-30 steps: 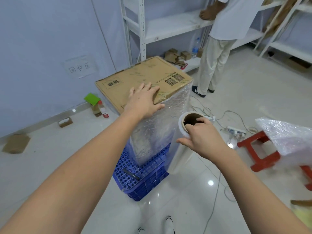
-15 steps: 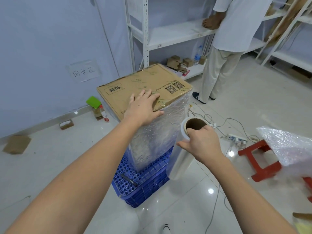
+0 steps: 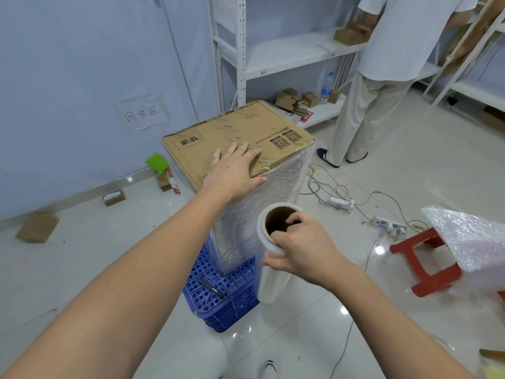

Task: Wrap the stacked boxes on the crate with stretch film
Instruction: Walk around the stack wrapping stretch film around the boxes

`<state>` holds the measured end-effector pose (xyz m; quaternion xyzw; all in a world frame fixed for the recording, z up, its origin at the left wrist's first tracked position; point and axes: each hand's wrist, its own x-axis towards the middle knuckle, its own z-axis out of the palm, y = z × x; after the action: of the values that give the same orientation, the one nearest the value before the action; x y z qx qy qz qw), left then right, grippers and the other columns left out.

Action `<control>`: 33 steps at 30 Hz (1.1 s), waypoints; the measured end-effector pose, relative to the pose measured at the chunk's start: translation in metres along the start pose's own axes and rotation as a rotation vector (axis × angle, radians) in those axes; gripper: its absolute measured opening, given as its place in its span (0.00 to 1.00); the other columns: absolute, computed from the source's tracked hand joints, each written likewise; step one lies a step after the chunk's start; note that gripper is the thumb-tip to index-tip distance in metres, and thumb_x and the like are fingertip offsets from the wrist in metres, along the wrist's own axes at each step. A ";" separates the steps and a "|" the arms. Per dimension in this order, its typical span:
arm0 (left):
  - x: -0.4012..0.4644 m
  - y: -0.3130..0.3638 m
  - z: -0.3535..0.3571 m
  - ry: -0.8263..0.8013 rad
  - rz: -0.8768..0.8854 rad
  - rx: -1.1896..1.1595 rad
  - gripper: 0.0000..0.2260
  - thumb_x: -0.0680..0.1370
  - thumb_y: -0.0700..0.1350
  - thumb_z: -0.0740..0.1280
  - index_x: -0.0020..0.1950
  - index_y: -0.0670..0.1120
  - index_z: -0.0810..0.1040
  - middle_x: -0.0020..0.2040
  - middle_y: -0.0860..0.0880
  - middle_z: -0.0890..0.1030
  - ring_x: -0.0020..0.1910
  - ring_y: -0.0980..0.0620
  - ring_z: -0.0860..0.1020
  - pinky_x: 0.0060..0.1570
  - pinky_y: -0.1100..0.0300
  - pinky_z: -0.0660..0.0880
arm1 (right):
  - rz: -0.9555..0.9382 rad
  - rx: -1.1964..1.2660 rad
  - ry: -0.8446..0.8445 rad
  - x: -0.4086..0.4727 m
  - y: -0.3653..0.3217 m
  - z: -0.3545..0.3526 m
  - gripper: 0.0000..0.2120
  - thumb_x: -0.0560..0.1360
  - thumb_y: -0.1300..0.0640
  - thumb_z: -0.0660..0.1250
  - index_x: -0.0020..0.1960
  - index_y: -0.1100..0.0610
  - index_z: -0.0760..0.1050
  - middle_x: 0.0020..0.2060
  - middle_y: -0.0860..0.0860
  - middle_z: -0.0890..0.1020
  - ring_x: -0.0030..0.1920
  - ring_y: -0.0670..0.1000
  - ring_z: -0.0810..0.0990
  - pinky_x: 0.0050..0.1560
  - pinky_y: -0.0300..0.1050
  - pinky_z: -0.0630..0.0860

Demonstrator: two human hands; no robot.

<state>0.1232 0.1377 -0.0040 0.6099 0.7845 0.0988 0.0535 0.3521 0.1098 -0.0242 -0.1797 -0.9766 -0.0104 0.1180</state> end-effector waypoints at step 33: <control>-0.003 -0.002 -0.006 -0.007 -0.001 -0.027 0.40 0.76 0.69 0.68 0.83 0.60 0.57 0.85 0.51 0.55 0.83 0.48 0.52 0.81 0.40 0.46 | 0.235 -0.100 -0.166 -0.007 -0.026 0.006 0.14 0.64 0.57 0.66 0.37 0.53 0.59 0.23 0.45 0.61 0.24 0.52 0.60 0.39 0.48 0.68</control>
<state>0.1211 0.1343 0.0015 0.6092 0.7831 0.1070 0.0645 0.3481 0.0833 -0.0314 -0.2987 -0.9535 -0.0303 0.0279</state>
